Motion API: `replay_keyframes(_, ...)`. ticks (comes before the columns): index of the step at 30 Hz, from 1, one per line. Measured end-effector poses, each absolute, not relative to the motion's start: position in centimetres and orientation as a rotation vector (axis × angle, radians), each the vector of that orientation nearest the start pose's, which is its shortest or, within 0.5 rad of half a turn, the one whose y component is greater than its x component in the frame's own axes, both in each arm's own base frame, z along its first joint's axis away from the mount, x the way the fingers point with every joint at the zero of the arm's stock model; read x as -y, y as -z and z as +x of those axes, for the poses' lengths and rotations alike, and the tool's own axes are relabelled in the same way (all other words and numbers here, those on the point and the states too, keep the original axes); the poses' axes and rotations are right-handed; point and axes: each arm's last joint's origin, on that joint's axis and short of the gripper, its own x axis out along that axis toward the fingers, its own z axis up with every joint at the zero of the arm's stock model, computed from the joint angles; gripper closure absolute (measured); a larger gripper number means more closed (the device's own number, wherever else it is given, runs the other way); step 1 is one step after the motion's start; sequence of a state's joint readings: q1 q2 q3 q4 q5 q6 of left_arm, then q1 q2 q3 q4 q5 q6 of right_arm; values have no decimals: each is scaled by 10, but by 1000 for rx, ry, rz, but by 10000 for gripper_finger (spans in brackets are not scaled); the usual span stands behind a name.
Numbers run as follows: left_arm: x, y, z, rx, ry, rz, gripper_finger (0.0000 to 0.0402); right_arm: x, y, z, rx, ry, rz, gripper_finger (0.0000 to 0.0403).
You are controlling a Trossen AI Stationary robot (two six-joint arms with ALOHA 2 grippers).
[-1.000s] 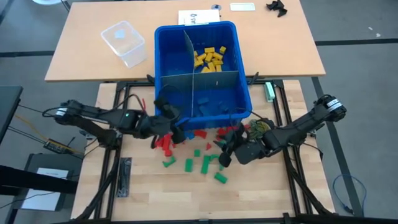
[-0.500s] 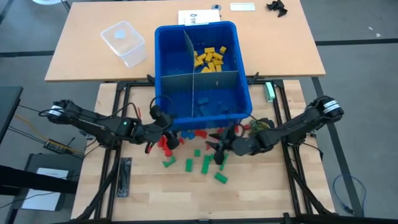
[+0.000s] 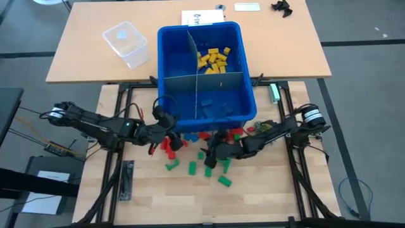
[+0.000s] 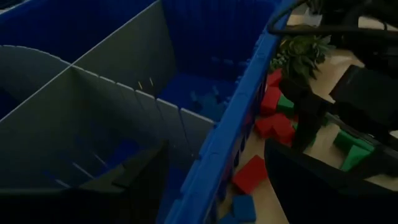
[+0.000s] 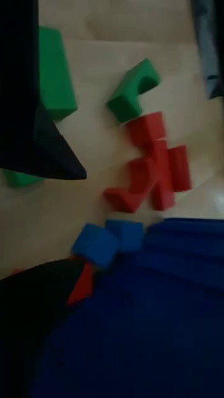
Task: Sort Items/Unsort Items
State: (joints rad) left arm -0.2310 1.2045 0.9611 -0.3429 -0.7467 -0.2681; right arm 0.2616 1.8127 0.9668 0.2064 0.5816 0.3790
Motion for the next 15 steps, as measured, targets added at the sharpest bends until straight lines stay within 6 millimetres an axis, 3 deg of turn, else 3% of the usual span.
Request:
replay_keyframes(4,38,-300,250,-449,-565,22,131,-76,-141,361,-555,421,65,202)
replay_keyframes(15,40,-291,258,-479,-566,43,131,-59,-122,387,-463,370,75,226)
